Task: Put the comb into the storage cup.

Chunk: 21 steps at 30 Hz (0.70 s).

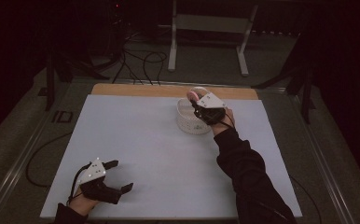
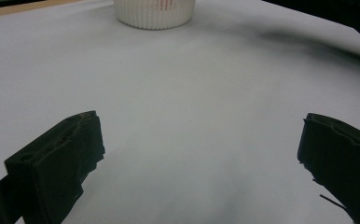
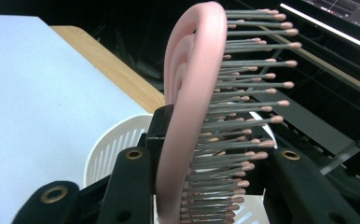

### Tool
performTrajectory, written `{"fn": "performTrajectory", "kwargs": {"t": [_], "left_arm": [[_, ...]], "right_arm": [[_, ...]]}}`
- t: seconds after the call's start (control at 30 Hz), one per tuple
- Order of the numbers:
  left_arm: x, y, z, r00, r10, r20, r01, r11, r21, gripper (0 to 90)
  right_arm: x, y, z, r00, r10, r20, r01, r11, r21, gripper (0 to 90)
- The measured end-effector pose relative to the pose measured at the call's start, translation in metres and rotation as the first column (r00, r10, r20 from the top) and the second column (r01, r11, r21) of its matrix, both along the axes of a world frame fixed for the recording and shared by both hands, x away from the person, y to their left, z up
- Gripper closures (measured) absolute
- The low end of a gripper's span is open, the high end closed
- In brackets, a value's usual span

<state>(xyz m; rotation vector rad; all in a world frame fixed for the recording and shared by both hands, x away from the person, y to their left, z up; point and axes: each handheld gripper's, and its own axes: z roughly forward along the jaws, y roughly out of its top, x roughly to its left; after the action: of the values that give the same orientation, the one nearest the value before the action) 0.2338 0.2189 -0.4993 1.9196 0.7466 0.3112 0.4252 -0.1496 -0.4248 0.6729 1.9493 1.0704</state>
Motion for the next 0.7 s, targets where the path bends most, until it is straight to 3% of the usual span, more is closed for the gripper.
{"fn": "performTrajectory", "kwargs": {"t": [0.53,0.7], "left_arm": [[0.000,0.000,-0.001,1.0000,0.000,-0.004,0.000,1.0000,0.005,0.1],[0.000,-0.001,0.000,1.0000,-0.001,-0.003,0.001,1.0000,0.005,0.1]], "right_arm": [[-0.007,0.002,-0.007,1.0000,0.001,-0.002,-0.001,0.9999,-0.017,63.3],[-0.011,0.002,-0.008,0.9993,0.029,-0.022,-0.030,0.9994,-0.015,61.1]]}}
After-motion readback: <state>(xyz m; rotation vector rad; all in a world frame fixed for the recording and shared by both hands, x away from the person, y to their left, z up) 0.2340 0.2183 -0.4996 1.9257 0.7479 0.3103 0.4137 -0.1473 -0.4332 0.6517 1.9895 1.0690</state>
